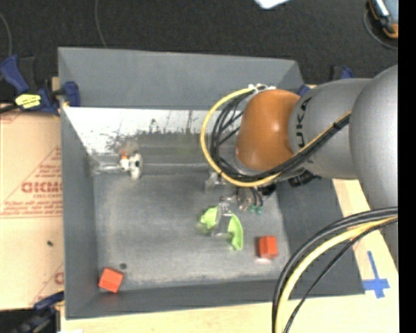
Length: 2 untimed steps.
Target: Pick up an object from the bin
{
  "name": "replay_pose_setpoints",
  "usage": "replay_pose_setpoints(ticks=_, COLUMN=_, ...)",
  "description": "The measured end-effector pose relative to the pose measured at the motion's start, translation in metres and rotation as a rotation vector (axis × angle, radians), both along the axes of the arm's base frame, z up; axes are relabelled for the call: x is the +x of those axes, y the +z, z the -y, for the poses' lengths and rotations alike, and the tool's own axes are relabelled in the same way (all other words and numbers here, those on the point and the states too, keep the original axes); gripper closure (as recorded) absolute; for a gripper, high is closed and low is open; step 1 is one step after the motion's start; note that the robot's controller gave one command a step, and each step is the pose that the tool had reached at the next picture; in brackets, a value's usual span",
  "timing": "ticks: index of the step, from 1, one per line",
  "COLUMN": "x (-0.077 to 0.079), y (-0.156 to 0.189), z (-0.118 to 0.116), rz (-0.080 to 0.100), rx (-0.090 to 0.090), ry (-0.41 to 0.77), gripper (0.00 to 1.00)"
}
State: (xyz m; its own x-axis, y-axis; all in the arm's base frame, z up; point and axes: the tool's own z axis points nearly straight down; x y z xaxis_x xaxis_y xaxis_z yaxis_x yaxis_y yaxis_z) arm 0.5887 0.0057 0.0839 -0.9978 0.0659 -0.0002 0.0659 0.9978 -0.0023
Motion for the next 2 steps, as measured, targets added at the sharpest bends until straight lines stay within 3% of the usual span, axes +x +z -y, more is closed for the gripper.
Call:
replay_pose_setpoints(ticks=1, x=0.0186, y=-0.0124, z=0.0348, rz=0.007, rx=0.003, ry=0.192, gripper=1.0)
replay_pose_setpoints(ticks=2, x=0.0186, y=-0.0124, z=0.0347, rz=0.007, rx=0.004, ry=0.191, gripper=1.0)
